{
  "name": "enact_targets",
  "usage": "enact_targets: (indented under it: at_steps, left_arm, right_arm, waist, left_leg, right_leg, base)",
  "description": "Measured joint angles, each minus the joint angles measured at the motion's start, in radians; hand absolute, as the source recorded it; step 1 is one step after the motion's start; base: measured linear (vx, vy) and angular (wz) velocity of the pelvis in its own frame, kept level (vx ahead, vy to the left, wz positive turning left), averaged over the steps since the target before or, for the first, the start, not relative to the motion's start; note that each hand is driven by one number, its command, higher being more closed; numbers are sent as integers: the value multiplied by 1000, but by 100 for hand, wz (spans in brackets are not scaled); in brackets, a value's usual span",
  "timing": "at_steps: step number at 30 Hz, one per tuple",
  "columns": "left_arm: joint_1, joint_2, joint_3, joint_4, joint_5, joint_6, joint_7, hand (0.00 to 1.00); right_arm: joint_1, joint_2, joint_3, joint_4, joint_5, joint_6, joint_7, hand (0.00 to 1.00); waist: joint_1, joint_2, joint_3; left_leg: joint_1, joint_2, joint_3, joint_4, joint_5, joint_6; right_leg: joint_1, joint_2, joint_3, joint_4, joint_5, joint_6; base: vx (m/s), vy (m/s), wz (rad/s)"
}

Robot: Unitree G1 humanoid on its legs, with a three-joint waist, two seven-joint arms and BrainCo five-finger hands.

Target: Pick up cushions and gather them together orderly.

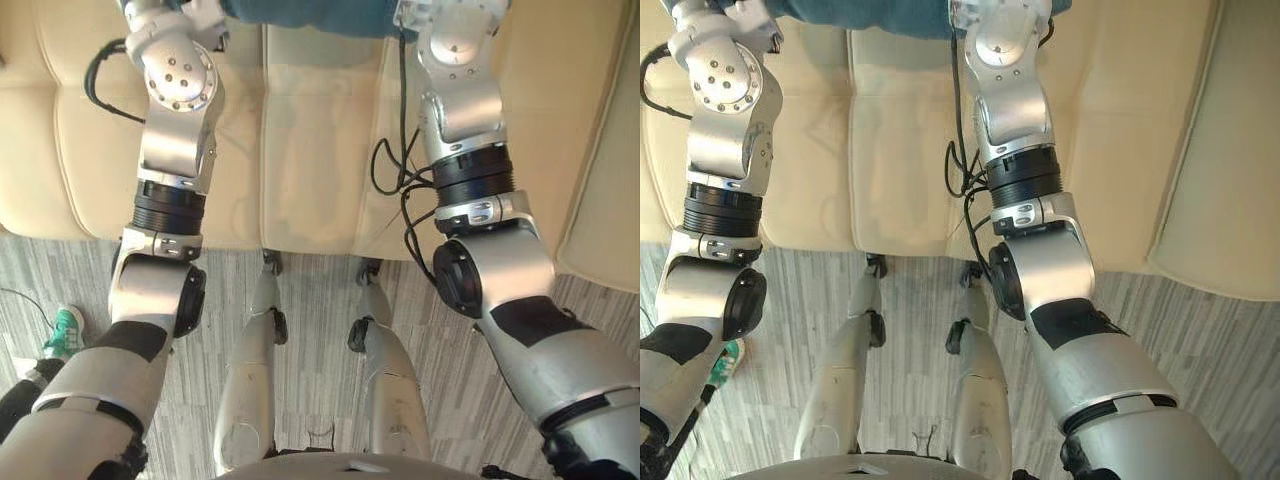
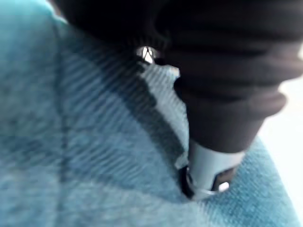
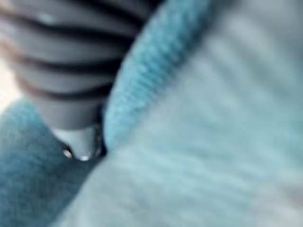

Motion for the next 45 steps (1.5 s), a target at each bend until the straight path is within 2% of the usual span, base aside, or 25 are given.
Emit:
enact_targets:
  at_steps: [4, 6, 9, 15, 20, 22, 27, 31, 37, 39, 42, 45]
  left_arm:
    - [86, -36, 37, 16, -41, 33, -3, 0]
    - [96, -42, 47, 15, -58, 35, -3, 0]
    - [95, -39, 60, 10, -77, 17, -2, 0]
    - [100, -37, 68, 11, -89, 1, -3, 0]
    - [145, 4, 88, -43, -132, -12, -46, 0]
    - [172, 29, 89, -72, -148, -13, -61, 0]
    - [311, 117, 121, -131, -211, -29, -128, 0]
    - [491, 173, 206, -212, -234, -53, -186, 0]
    - [769, 170, 344, -215, -238, -65, -253, 0]
    - [878, 135, 374, -179, -253, -64, -291, 0]
    - [1001, 28, 385, -153, -252, -63, -334, 0]
    - [1168, -120, 314, -21, -249, -39, -405, 0]
  right_arm:
    - [52, 7, 9, -1, 28, 45, 34, 0]
    - [61, 6, 6, -23, 54, 45, 33, 0]
    - [63, 5, 8, -86, 99, 35, 32, 0]
    - [63, -10, 2, -87, 119, 16, 30, 0]
    - [66, -38, -14, -95, 158, 8, 28, 0]
    - [104, -57, -19, -170, 161, 6, 29, 0]
    - [287, -157, -122, -344, 181, -2, 30, 0]
    - [490, -206, -178, -451, 190, -10, 51, 0]
    - [790, -219, -292, -530, 219, -29, 115, 0]
    - [901, -202, -308, -554, 237, -45, 146, 0]
    - [1036, -112, -305, -592, 236, -73, 190, 0]
    - [1234, 44, -209, -574, 229, -88, 261, 0]
  waist:
    - [-2, -2, 39]
    - [-4, -2, 63]
    - [-2, -2, 63]
    - [-1, -2, 63]
    - [-9, -2, 63]
    - [-9, -2, 63]
    - [-20, -4, 62]
    - [-22, -4, 62]
    - [-23, -5, 62]
    - [-16, -6, 47]
    - [-15, -13, 11]
    - [4, -34, -71]
  left_leg:
    - [-50, 19, 6, -2, -13, -7]
    - [-78, 27, 32, -2, -12, -8]
    - [-100, 31, 54, -3, 1, -13]
    - [-104, 39, 55, -2, 23, 8]
    - [-105, 38, 55, -2, 27, 12]
    - [-104, 39, 59, -2, 27, 12]
    - [-25, 39, 69, -2, 27, 12]
    - [66, 53, 83, -3, 7, 1]
    - [186, 72, 80, -2, -7, 1]
    - [249, 75, 77, -3, -15, -4]
    - [322, 78, 61, -2, -26, -6]
    - [455, 78, 85, -2, -73, -11]
  right_leg:
    - [-59, 20, 14, 0, 16, -22]
    - [-96, 23, 28, 0, 34, -30]
    - [-130, 25, 46, 0, 49, -29]
    - [-139, 35, 45, 1, 55, -29]
    - [-138, 34, 43, 1, 55, -29]
    - [-137, 34, 48, 1, 55, -29]
    - [-63, 35, 58, 1, 53, -30]
    - [18, 48, 72, 1, 41, -33]
    - [142, 72, 64, 1, 11, -42]
    - [206, 76, 55, 1, -3, -44]
    - [287, 81, 41, 2, -25, -44]
    - [394, 81, 59, 28, -72, -42]
  base:
    - [-58, 58, -17]
    - [-55, 59, -15]
    - [-11, 57, -21]
    - [38, 53, -6]
    - [38, 71, 1]
    - [35, 79, 1]
    - [26, 99, -1]
    - [-35, 16, -14]
    - [-34, -58, 0]
    - [-4, -45, 7]
    - [23, -22, 15]
    - [73, -16, -10]
